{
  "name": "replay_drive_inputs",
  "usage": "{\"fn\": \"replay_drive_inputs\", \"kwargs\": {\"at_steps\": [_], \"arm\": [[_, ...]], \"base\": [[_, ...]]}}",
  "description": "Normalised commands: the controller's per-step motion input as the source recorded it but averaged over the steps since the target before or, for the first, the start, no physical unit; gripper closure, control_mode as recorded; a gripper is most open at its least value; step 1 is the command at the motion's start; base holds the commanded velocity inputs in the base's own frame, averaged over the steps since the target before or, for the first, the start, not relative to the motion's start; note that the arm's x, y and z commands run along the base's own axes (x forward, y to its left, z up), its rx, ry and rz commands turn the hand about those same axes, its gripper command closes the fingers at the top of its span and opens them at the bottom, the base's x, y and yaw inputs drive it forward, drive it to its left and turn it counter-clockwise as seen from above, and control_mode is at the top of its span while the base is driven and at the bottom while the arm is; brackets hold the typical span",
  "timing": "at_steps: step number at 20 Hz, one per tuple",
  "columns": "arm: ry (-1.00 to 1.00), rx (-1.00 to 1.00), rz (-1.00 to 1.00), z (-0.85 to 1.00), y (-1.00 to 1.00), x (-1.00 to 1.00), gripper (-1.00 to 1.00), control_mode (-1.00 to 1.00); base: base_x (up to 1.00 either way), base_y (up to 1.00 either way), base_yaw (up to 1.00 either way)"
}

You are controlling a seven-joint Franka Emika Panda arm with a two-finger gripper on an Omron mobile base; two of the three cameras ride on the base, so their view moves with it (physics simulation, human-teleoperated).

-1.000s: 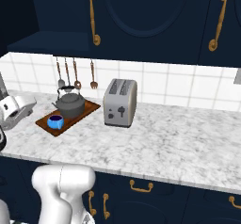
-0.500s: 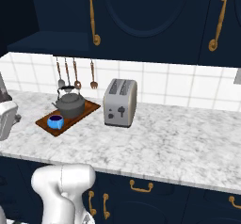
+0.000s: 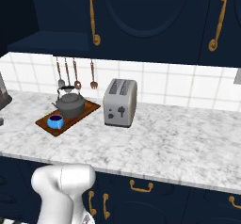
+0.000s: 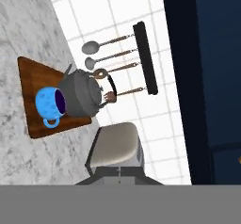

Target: Pick the kettle from the counter and place it on the tray. Then pick the mug from the cabinet and place it on the tray. Then close the cabinet doors.

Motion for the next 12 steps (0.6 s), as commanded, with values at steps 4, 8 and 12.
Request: {"fn": "replay_drive_inputs", "kwargs": {"at_steps": [4,8,12], "arm": [[0.0,-0.2,-0.08,0.0,0.77,-0.03,1.0,-1.0],[0.0,-0.18,-0.08,0.05,0.62,0.0,1.0,-1.0],[0.0,-0.2,-0.07,0.0,0.61,0.0,1.0,-1.0]], "base": [[0.0,0.0,0.0],[0.0,0.0,0.0],[0.0,0.0,0.0]]}}
